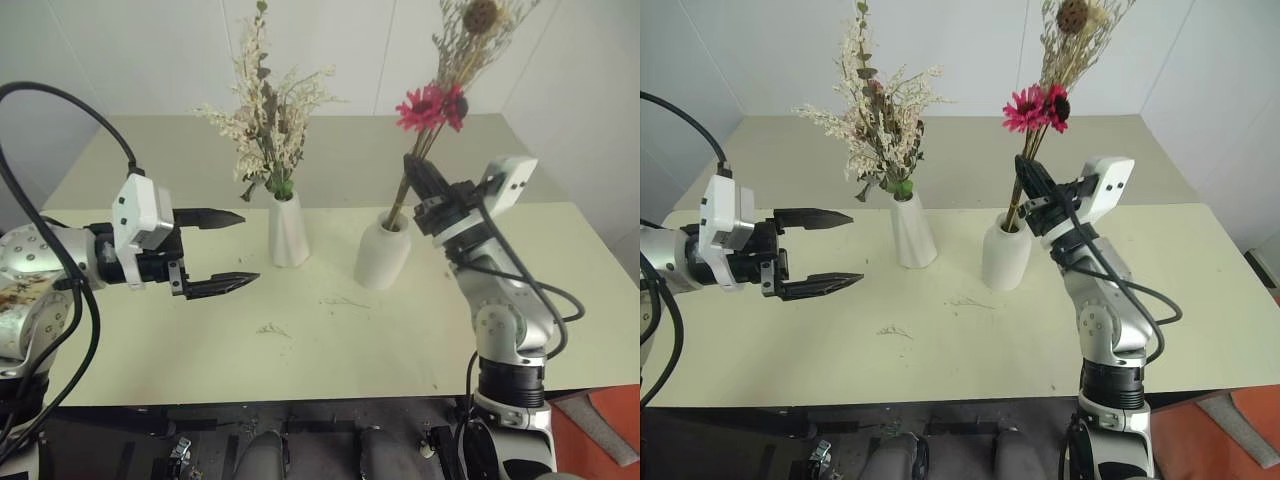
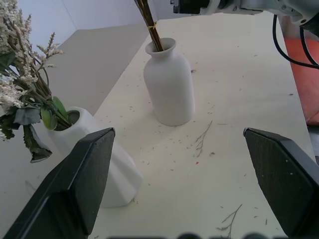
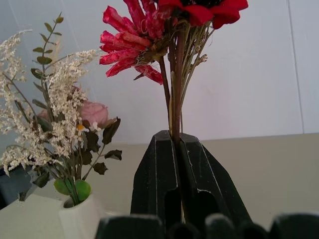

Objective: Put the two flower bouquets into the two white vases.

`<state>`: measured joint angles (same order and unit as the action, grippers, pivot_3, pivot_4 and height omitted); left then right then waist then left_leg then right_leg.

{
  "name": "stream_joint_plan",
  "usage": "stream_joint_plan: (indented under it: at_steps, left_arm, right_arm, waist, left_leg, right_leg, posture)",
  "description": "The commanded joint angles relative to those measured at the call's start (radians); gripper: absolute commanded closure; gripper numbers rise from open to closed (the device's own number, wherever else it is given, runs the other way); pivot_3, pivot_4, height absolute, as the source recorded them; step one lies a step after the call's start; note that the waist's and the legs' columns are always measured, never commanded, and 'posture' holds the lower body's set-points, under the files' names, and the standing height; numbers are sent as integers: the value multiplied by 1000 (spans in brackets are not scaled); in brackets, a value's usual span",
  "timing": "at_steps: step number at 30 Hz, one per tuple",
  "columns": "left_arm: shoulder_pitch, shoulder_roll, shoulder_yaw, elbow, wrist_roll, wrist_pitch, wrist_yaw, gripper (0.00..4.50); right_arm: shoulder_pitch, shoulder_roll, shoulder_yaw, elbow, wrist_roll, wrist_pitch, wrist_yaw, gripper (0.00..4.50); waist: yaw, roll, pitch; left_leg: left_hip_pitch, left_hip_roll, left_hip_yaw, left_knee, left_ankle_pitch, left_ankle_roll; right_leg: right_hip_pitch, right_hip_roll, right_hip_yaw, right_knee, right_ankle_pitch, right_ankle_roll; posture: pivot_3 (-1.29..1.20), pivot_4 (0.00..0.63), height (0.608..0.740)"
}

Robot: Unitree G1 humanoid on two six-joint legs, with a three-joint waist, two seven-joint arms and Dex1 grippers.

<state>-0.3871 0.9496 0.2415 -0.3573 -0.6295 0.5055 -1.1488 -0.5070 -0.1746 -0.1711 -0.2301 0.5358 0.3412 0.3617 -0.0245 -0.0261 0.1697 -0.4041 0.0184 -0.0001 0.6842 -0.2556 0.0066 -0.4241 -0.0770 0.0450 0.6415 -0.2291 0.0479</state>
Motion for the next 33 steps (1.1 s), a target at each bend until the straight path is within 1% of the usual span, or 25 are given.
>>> stream_joint_plan:
  at_steps: [1, 5, 7, 8, 11, 12, 13, 14, 20, 23, 26, 29, 33]
  left_arm:
    - [-9, 23, 33, -7, -5, -21, -4, 0]
    - [-8, 29, 35, 2, -3, -29, -7, 0]
    - [-7, 29, 31, 6, 1, -33, -7, 0]
    - [-8, 28, 29, 6, 1, -34, -7, 0]
    - [-12, 22, 20, 12, 3, -42, -6, 0]
    - [-13, 20, 17, 15, 4, -45, -6, 0]
    - [-12, 18, 16, 17, 5, -48, -5, 0]
    - [-12, 17, 14, 20, 4, -50, -5, 0]
    - [-2, 16, 11, 27, 7, -60, -3, 0]
    - [4, 14, 14, 32, 8, -61, 3, 0]
    - [13, 12, 8, 40, 19, -70, 5, 0]
    - [11, 7, 5, 40, 21, -72, 5, 0]
    - [14, -2, 1, 41, 33, -78, 7, 0]
  right_arm:
    - [8, 2, 18, -11, -37, -87, 23, 4481]
    - [28, -10, 27, -12, -44, -103, 45, 4481]
    - [37, -12, 30, -19, -41, -100, 50, 3935]
    - [44, -16, 35, -24, -46, -100, 53, 3753]
    - [63, -30, 51, -45, -43, -88, 71, 2755]
    - [70, -31, 52, -51, -38, -81, 68, 2432]
    - [76, -30, 53, -57, -36, -74, 61, 2016]
    - [83, -29, 52, -62, -36, -68, 53, 1732]
    - [163, -58, 39, -132, -31, -27, 27, 1732]
    - [220, -114, 19, -182, -21, 27, 22, 1732]
    - [238, -157, -1, -224, -1, 92, 2, 1732]
    - [253, -226, -8, -273, 8, 147, 22, 1732]
    - [300, -366, -22, -340, 8, 218, 75, 1732]
  waist:
    - [0, 0, 0]
    - [-1, 0, 0]
    - [-1, 0, 0]
    - [-1, 0, 0]
    - [-1, 0, 0]
    - [-1, 0, 0]
    - [-1, 0, 0]
    - [-1, 0, 0]
    - [1, 0, 0]
    - [6, 0, 0]
    - [6, 0, 0]
    - [4, 0, 0]
    - [7, 0, 0]
  left_leg:
    - [0, 0, 0, 0, 0, 0]
    - [0, 0, 0, 0, 0, 0]
    - [0, 0, 0, 0, 0, 0]
    - [0, 0, 0, 0, 0, 0]
    - [0, 0, 0, 0, 0, 0]
    - [0, 0, 0, 0, 0, 0]
    - [0, 0, 0, 0, 0, 0]
    - [0, 0, 0, 0, 0, 0]
    - [0, 0, 0, 0, 0, 0]
    - [0, 0, 0, 0, 0, 0]
    - [1, 0, 0, 0, 0, 0]
    - [2, 0, 0, 0, 0, 0]
    - [2, 0, 0, 0, 0, 0]
  right_leg:
    - [0, 0, 0, 0, 0, 0]
    - [0, 0, 0, 0, 0, 0]
    - [0, 0, 0, 0, 0, 0]
    - [0, 0, 0, 0, 0, 0]
    - [0, 0, 0, 0, 0, 0]
    - [0, 0, 0, 0, 0, 0]
    - [0, 0, 0, 0, 0, 0]
    - [0, 0, 0, 0, 0, 0]
    - [0, 0, 0, 0, 0, 0]
    - [0, 0, 0, 0, 0, 0]
    - [0, 0, 0, -1, 0, 0]
    - [0, 0, 1, -1, -1, -1]
    - [1, 0, 0, -1, -1, -2]
  posture:
    - [0, 150, 740]
    - [0, 150, 740]
    - [0, 150, 740]
    - [0, 150, 740]
    - [0, 150, 740]
    - [0, 150, 740]
    - [0, 150, 740]
    - [0, 150, 740]
    - [0, 150, 740]
    - [0, 150, 740]
    - [0, 150, 740]
    - [0, 150, 740]
    - [0, 150, 740]
